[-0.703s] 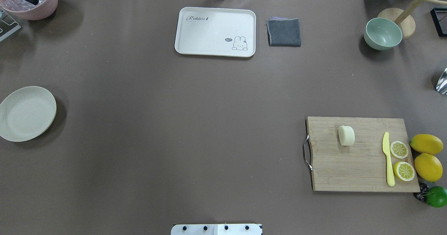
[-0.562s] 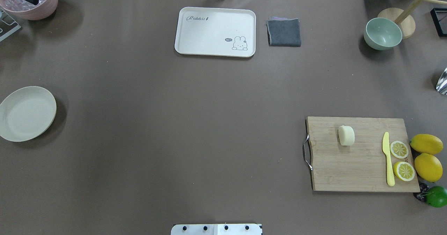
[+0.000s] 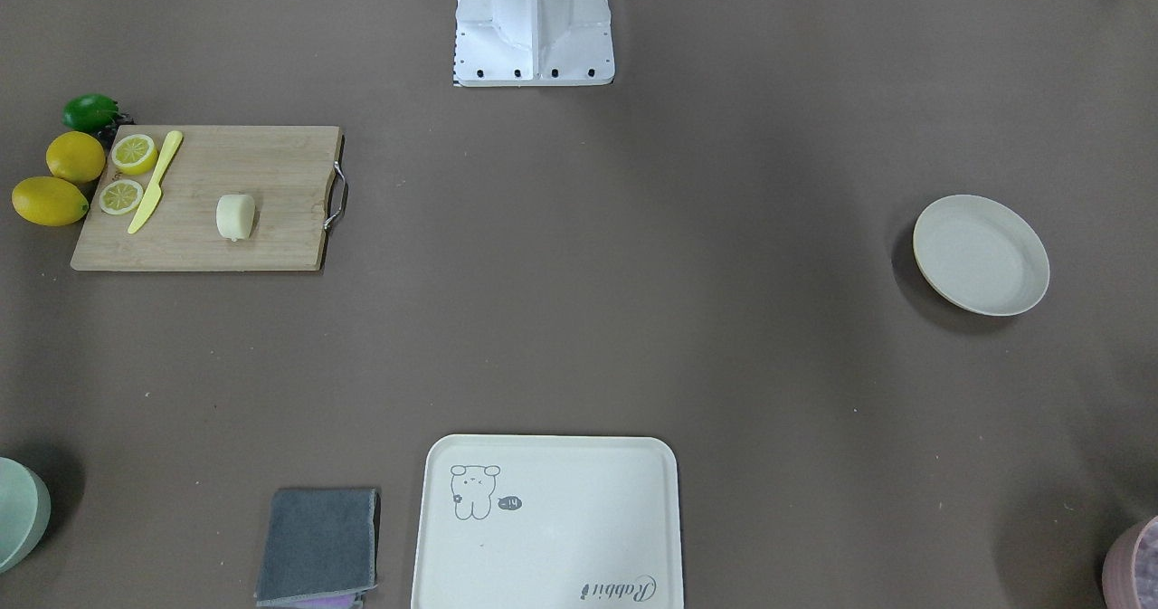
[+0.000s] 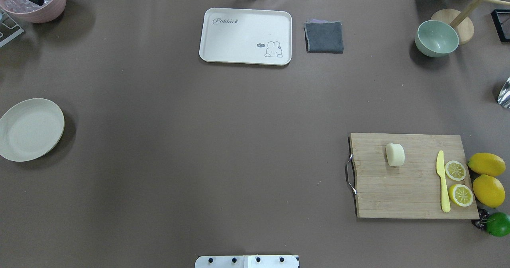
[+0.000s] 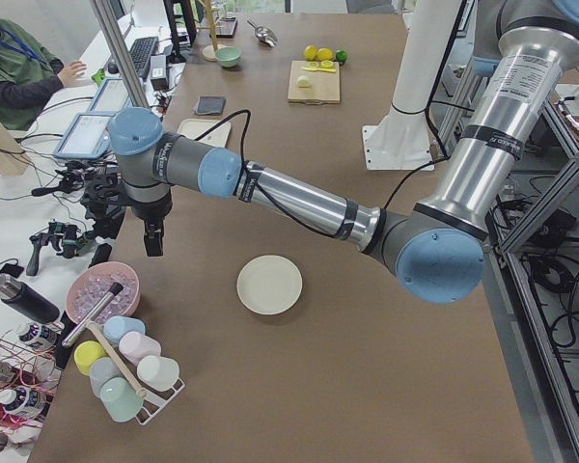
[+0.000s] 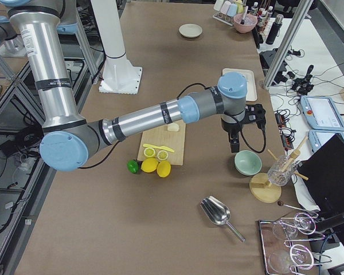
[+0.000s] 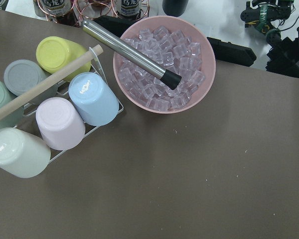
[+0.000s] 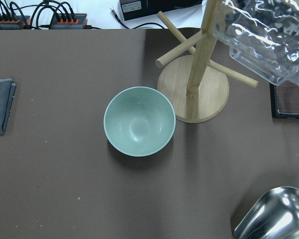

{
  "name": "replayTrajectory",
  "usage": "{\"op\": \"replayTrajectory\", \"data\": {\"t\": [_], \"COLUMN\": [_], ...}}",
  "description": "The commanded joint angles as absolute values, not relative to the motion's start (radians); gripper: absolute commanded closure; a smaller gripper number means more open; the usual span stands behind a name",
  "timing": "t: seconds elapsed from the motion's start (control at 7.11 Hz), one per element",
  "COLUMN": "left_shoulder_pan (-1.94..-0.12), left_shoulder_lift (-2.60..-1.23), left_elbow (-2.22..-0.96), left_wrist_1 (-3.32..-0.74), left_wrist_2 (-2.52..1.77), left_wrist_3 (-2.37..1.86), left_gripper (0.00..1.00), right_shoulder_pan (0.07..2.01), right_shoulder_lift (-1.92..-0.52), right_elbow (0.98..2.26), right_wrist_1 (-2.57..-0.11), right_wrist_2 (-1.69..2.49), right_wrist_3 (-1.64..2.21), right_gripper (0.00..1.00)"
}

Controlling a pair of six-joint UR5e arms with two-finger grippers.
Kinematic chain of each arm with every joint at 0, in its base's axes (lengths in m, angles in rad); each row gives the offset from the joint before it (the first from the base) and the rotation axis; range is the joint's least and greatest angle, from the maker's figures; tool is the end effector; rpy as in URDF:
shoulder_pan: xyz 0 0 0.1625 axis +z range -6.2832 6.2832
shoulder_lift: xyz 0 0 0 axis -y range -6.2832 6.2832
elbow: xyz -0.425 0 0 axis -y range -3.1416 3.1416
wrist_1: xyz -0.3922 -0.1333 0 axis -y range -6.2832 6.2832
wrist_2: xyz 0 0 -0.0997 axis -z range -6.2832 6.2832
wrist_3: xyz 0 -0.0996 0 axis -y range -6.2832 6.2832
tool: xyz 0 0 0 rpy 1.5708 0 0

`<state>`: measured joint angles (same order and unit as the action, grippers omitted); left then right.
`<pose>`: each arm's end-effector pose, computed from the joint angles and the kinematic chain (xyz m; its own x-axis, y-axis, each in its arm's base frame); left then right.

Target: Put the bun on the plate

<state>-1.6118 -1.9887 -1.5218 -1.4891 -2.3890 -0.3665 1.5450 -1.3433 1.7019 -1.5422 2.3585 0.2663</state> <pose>-0.0873 -0.6502 0.4465 0.6314 -0.1767 -0.7550 0.2845 0.9586 0.0136 0.0477 -0.5834 0.4663 0.6800 -0.0320 0.7325 -0.1607 0.9682 0.1916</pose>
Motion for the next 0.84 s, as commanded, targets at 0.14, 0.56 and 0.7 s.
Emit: {"op": "replayTrajectory", "data": {"t": [0.14,0.56,0.7], "left_shoulder_pan": [-1.605,-1.602,-1.601], "left_shoulder_lift": [-2.022,-1.982,-1.979], "left_elbow": [-1.514,-1.506,-1.503], "left_wrist_1": [-1.566,-1.598,-1.611], "left_wrist_2": [-2.384,-2.390,-2.390], "left_wrist_3": [-0.350,-0.362,-0.359], "left_gripper": [0.02,0.02,0.02], "right_shoulder_pan": [1.545,1.542,1.542], "right_shoulder_lift": [-1.338,-1.339,-1.338], "right_elbow": [1.704,1.701,1.701], "right_wrist_1": [-1.542,-1.542,-1.542], "right_wrist_2": [2.356,2.356,2.358], "right_wrist_3": [0.267,0.270,0.271], "right_gripper": [0.00,0.00,0.00]}}
